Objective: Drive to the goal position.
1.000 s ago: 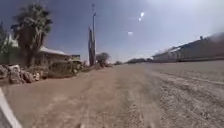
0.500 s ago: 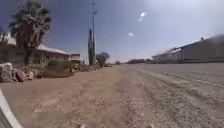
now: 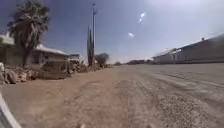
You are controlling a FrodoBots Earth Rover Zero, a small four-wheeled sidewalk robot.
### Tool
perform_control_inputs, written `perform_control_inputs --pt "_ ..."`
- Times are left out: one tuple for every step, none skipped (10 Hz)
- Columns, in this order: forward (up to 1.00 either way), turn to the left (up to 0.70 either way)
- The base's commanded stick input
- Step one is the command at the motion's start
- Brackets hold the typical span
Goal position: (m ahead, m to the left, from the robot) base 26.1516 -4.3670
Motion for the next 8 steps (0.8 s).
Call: perform_control_inputs --pt "0.7 0.0" --pt "0.7 0.0" --pt "0.7 0.0" --pt "0.7 0.0" --pt "0.7 0.0" --pt "0.7 0.0" --pt "0.7 0.0" --pt "0.7 0.0"
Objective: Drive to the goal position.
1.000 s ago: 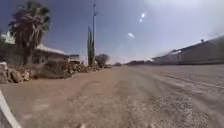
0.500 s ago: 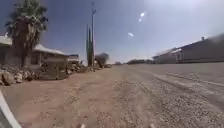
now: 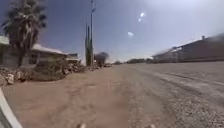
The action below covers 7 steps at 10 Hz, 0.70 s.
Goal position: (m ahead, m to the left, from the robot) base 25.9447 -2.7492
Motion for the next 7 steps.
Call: perform_control_inputs --pt "0.7 0.0" --pt "0.7 0.0" --pt "0.7 0.0" --pt "0.7 0.0" --pt "0.7 0.0" --pt "0.7 0.0" --pt "0.7 0.0"
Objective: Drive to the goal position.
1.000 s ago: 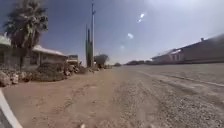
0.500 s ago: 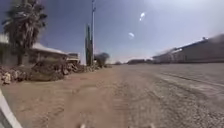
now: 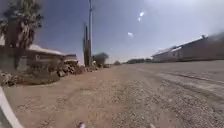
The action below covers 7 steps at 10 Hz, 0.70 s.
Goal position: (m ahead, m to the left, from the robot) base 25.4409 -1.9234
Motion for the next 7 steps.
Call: perform_control_inputs --pt "0.7 0.0" --pt "0.7 0.0" --pt "0.7 0.0" --pt "0.7 0.0" --pt "0.7 0.0" --pt "0.7 0.0" --pt "0.7 0.0"
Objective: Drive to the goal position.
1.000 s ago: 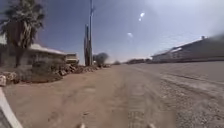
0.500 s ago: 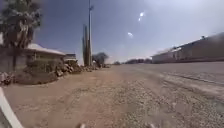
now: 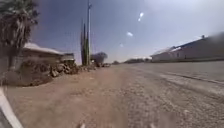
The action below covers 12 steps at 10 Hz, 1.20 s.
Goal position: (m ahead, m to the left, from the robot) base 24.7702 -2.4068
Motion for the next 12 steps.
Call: perform_control_inputs --pt "0.7 0.0" --pt "0.7 0.0" --pt "0.7 0.0" --pt "0.7 0.0" --pt "0.7 0.0" --pt "0.7 0.0" --pt "0.7 0.0" --pt "0.7 0.0" --pt "0.7 0.0" --pt "0.7 0.0" --pt "0.7 0.0" --pt "0.7 0.0"
